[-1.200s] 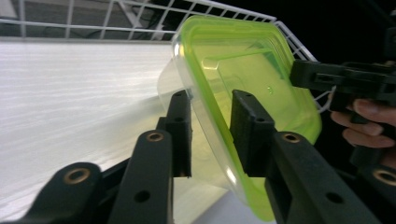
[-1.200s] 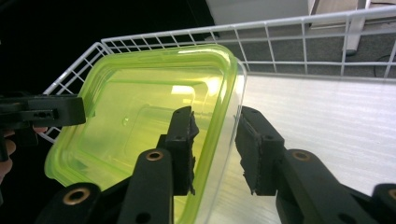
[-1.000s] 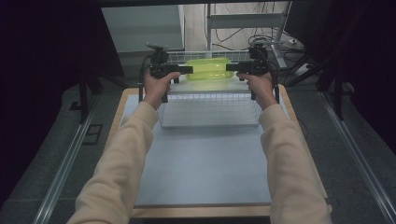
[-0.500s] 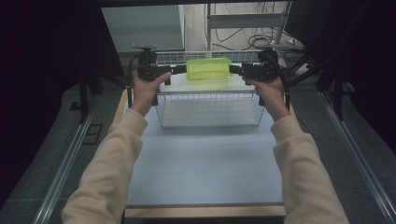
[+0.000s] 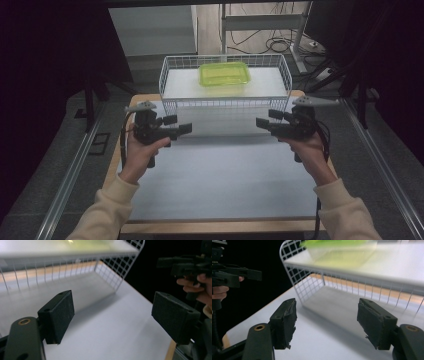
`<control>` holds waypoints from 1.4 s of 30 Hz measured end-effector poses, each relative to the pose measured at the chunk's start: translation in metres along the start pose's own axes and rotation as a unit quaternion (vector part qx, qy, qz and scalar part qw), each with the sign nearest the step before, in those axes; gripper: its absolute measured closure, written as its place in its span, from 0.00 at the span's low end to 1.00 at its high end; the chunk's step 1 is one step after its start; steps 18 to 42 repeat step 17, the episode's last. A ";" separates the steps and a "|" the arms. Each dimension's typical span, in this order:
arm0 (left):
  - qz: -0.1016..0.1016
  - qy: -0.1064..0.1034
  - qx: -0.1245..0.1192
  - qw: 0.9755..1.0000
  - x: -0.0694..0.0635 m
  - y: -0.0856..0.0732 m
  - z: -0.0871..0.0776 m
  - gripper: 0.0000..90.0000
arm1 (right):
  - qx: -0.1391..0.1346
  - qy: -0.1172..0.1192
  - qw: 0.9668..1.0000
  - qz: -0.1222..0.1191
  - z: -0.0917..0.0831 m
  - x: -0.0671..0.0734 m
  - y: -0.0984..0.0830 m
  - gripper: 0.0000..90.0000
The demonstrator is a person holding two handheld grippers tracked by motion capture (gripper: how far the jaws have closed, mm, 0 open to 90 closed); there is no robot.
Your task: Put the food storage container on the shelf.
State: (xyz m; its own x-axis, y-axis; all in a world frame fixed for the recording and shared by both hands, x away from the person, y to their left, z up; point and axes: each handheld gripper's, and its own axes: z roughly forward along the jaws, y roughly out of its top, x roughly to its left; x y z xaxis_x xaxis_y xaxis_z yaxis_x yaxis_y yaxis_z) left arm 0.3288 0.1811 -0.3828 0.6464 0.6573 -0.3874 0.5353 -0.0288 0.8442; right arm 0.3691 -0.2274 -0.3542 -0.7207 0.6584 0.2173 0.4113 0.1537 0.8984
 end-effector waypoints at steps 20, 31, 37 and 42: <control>0.016 -0.003 0.046 0.999 -0.003 -0.071 0.016 0.22 | 0.029 0.006 1.000 -0.005 0.003 0.005 -0.092 0.25; 0.016 -0.003 0.046 0.999 -0.003 -0.071 0.016 0.22 | 0.029 0.006 1.000 -0.005 0.003 0.005 -0.092 0.25; 0.016 -0.003 0.046 0.999 -0.003 -0.071 0.016 0.22 | 0.029 0.006 1.000 -0.005 0.003 0.005 -0.092 0.25; 0.016 -0.003 0.046 0.999 -0.003 -0.071 0.016 0.22 | 0.029 0.006 1.000 -0.005 0.003 0.005 -0.092 0.25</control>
